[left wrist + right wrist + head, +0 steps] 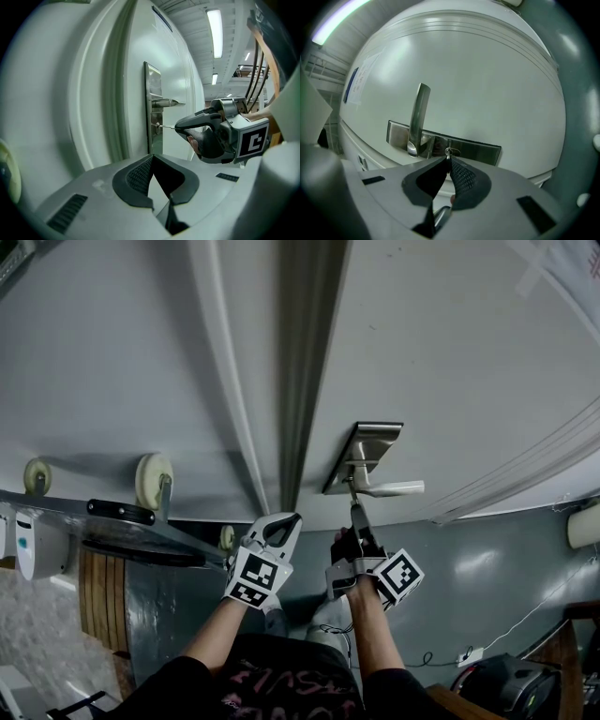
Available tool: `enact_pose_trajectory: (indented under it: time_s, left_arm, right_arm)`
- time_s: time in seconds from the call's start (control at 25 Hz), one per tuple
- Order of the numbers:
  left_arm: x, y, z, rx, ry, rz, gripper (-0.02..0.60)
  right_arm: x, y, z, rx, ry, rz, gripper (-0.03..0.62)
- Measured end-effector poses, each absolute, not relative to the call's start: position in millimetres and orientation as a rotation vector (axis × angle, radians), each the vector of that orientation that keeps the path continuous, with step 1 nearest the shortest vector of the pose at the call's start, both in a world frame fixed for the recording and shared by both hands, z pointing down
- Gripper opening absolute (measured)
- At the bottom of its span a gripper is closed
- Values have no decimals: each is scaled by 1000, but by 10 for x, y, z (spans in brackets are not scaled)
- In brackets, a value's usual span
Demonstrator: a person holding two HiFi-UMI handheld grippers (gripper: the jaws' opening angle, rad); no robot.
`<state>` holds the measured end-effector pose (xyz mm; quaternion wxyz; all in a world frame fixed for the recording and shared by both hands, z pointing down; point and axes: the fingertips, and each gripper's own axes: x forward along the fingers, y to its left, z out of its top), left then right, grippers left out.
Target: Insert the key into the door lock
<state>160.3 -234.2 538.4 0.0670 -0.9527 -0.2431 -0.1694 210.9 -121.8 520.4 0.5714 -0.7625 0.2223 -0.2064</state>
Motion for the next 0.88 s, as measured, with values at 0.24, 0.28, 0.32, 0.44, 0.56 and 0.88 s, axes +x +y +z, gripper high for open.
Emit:
enact_pose_trajectory:
  time_s: [0.24,0.28,0.32,0.44,0.56,0.88]
  left_arm:
    - [1568,-2330,5448,-2876,-737,-525,12]
    - [1562,-2323,5458,-2878,-740,-527,12]
    - [1560,-2316,5458,-2877,-743,-527,12]
    - [1555,-2300,5468,-2872,-750,-527,12]
    - [1545,-2286,5491,-2869,-751,-529,12]
    - [1533,-2290,5482,-2861,-744,-539,12]
  right_arm:
    - [2118,-1209,5212,-1749,507,-466,78]
    - [2119,-1210,5210,-1745,506,-463,78]
    - [2121,-1211,5211,-1744,506,-462,78]
    - [2129,-1211,5219,-1742,506,-463,78]
    - [2126,-1229,5227,-1730,506,-468,78]
    - [2165,-1283,5224,-1705,526,-482,78]
